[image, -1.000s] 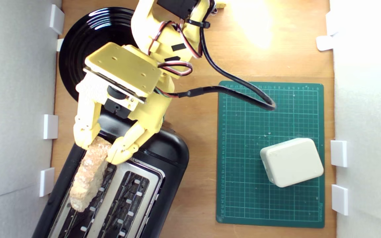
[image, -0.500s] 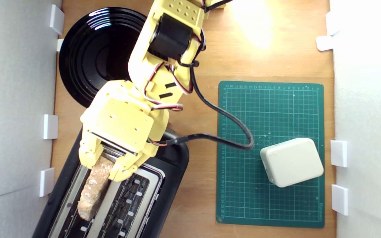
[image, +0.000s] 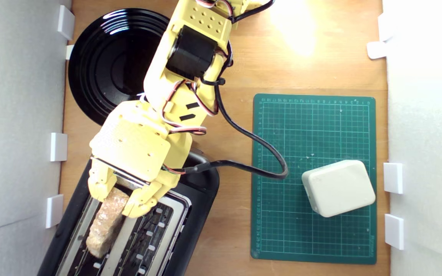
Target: Pick bread and place in toaster
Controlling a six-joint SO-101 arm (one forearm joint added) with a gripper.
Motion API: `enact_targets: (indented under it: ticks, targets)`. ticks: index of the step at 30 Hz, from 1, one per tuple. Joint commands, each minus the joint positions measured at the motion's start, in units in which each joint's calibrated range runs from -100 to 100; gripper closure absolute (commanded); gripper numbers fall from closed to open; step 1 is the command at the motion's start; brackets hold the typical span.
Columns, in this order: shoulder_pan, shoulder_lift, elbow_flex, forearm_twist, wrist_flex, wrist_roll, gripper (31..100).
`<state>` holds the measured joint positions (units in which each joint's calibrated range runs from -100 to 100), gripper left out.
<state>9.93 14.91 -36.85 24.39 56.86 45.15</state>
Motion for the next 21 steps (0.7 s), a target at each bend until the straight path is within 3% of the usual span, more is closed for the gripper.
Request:
enact_targets:
  ticks: [1,14,21]
  targets:
    - [0.3,-0.2,-0.2,-0.6,0.1,0.8,53.6]
    - [0.4,-7.9,-0.3,-0.7,-0.1,1.8,53.4]
    - [2.6,-21.0,0.1,-0.7,-12.8,1.0,54.4]
